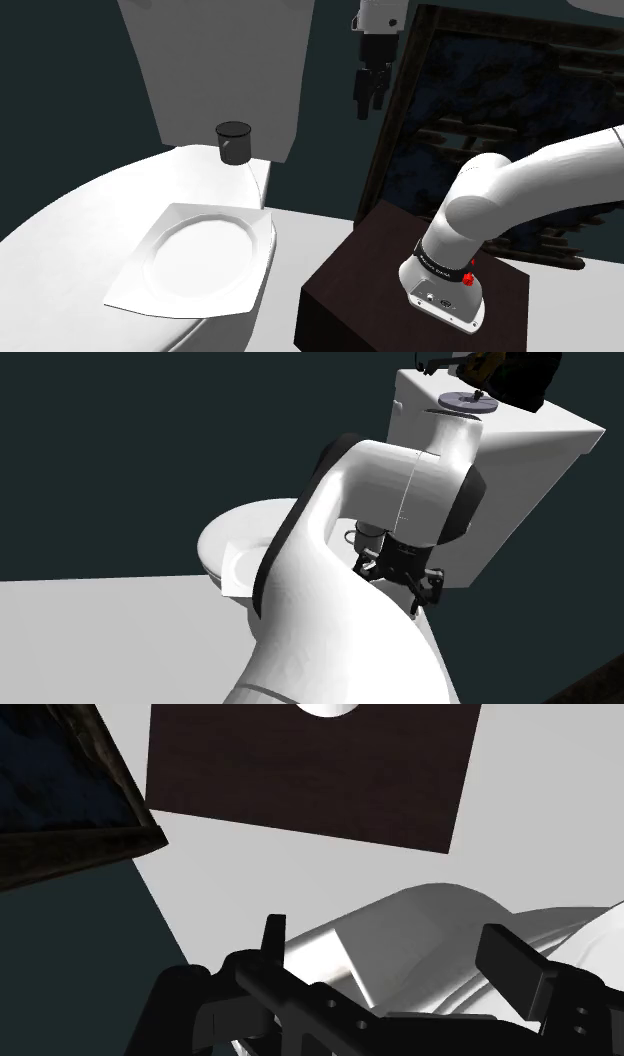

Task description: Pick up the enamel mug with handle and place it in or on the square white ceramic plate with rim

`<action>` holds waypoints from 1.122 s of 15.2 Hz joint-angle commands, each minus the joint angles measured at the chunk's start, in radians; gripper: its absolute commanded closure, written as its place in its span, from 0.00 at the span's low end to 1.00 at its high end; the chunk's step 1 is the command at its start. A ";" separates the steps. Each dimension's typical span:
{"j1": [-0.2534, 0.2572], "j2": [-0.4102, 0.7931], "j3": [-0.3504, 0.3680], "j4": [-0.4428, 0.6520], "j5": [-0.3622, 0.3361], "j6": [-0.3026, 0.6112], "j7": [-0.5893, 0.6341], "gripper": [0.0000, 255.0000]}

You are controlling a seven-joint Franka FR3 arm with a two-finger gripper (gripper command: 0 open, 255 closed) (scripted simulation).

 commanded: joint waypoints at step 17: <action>-0.068 0.444 0.302 0.167 0.084 0.402 0.593 0.00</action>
